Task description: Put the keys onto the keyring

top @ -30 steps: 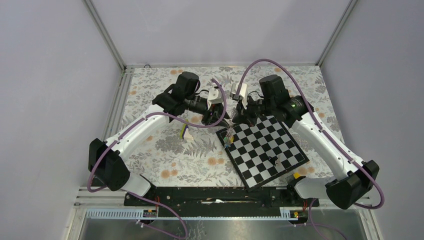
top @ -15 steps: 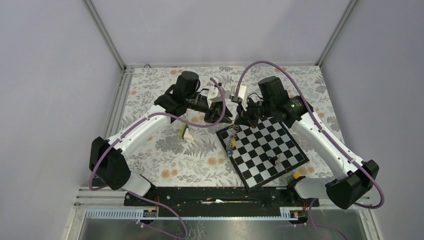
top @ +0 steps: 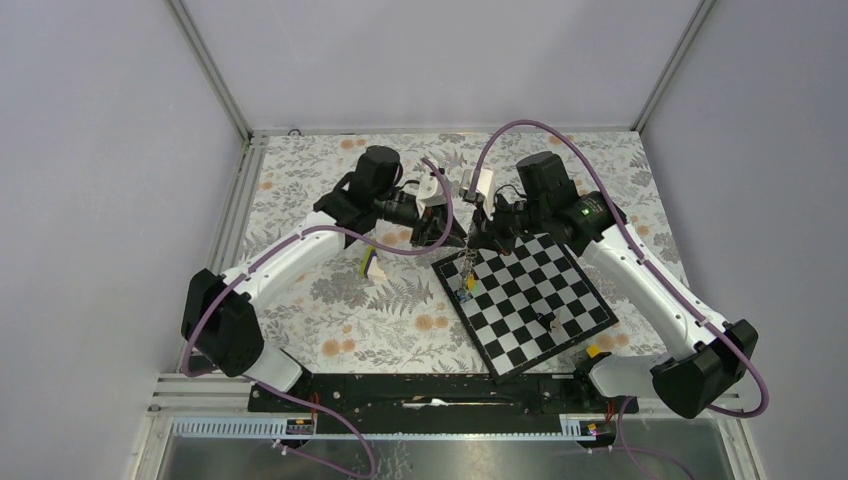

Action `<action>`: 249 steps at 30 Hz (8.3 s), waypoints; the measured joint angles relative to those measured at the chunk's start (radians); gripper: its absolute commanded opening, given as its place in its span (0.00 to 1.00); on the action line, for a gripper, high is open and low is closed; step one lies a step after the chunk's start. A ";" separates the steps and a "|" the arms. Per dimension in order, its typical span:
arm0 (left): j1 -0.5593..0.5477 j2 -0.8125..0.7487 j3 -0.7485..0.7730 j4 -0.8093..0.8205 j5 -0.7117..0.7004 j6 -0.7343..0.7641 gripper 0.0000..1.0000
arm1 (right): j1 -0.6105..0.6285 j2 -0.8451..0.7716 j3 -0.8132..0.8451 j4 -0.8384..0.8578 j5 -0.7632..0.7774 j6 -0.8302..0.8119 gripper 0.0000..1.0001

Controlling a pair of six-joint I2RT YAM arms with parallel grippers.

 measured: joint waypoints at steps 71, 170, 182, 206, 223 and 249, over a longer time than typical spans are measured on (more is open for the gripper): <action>0.036 0.042 -0.441 1.455 -0.062 -1.303 0.00 | -0.212 -0.086 -0.219 0.442 -0.511 0.344 0.09; 0.051 0.100 -0.449 1.636 -0.089 -1.426 0.00 | -0.224 -0.094 -0.181 0.388 -0.490 0.358 0.31; 0.046 0.105 -0.449 1.636 -0.089 -1.428 0.00 | -0.224 -0.076 -0.197 0.449 -0.516 0.408 0.07; 0.033 0.056 -0.198 0.789 0.055 -0.675 0.27 | -0.025 -0.035 0.050 -0.058 -0.003 -0.066 0.00; 0.011 0.056 -0.169 0.526 0.083 -0.434 0.15 | -0.019 -0.010 0.050 -0.084 0.027 -0.074 0.00; 0.011 0.056 -0.165 0.538 0.101 -0.457 0.20 | -0.017 -0.002 0.040 -0.082 0.019 -0.066 0.00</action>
